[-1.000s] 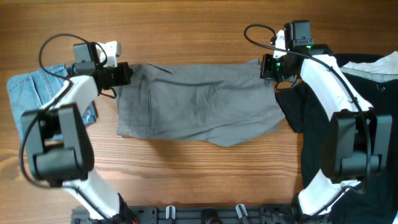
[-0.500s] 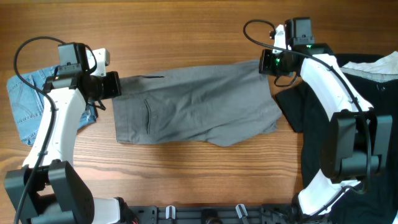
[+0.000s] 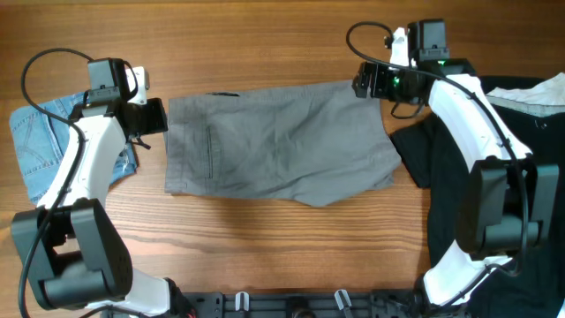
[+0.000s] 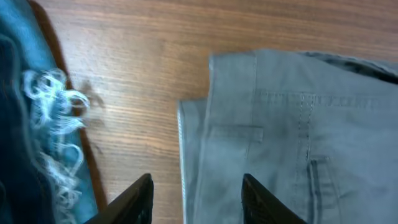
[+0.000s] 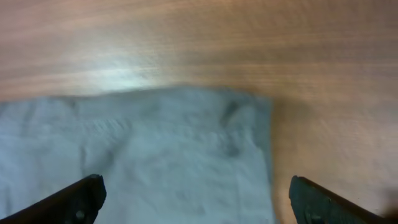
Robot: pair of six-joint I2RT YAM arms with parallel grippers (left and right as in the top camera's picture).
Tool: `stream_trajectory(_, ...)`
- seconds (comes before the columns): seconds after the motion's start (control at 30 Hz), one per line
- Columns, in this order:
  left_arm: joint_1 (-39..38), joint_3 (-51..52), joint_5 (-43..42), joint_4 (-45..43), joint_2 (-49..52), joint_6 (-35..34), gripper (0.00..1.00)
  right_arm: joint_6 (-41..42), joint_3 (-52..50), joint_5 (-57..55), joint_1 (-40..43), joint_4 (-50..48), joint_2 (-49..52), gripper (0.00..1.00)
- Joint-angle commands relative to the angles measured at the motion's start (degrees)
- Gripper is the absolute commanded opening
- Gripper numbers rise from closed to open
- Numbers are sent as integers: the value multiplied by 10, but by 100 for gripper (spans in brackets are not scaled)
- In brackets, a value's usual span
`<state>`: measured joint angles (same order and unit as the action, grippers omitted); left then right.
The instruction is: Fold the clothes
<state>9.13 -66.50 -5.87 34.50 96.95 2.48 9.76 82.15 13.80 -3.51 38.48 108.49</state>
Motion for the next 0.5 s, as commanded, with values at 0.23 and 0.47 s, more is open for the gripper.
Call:
stream_trajectory(0.23,-18,44,-93,26,29,-1,4,53,-43,41,-12,157,-11,17)
stream_trajectory(0.47,10,37,-110,-71,35,-3,45,-35,-70,93,-12,106,-13,57)
